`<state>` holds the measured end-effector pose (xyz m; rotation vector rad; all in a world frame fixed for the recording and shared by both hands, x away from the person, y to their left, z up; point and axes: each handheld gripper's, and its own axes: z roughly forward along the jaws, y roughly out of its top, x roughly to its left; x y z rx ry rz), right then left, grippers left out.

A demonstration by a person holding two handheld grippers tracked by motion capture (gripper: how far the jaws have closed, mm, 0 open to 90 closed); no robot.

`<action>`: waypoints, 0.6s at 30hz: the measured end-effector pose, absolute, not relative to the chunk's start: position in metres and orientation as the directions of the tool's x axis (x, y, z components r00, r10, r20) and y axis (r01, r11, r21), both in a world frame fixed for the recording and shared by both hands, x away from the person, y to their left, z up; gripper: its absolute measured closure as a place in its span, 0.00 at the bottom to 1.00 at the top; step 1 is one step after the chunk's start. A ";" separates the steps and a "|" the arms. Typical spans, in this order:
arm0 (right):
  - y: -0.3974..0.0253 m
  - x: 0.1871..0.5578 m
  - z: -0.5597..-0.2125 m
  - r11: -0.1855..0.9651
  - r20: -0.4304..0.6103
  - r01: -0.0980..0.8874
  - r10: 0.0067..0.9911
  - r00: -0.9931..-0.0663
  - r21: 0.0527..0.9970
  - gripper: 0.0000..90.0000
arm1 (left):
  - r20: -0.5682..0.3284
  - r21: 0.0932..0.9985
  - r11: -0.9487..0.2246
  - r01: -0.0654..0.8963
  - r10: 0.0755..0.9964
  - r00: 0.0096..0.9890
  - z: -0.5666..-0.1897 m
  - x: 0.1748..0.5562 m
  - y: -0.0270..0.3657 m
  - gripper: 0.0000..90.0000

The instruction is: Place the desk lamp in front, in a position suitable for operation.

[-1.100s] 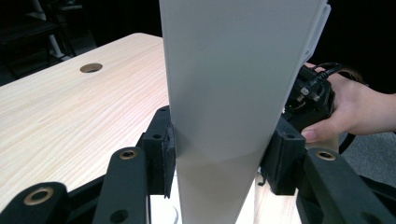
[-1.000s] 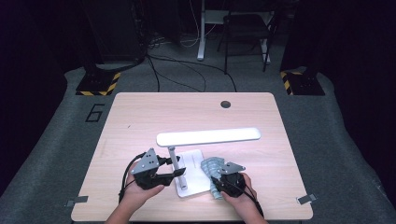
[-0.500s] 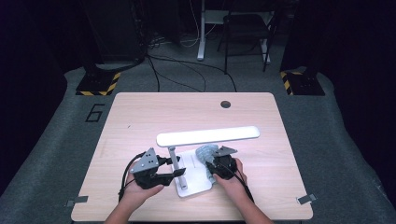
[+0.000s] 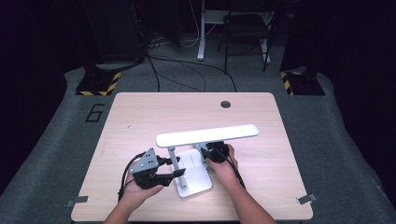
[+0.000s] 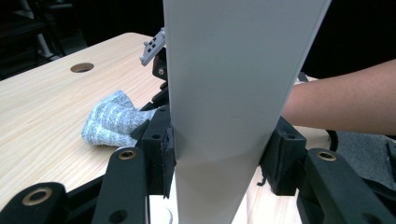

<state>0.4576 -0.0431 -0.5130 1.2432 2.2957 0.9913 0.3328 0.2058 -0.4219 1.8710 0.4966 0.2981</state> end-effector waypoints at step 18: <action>-0.077 0.384 -0.514 0.429 0.020 0.528 0.762 -0.647 0.732 0.68 | -0.021 0.936 -0.296 0.193 0.499 0.867 -0.421 0.331 0.203 0.59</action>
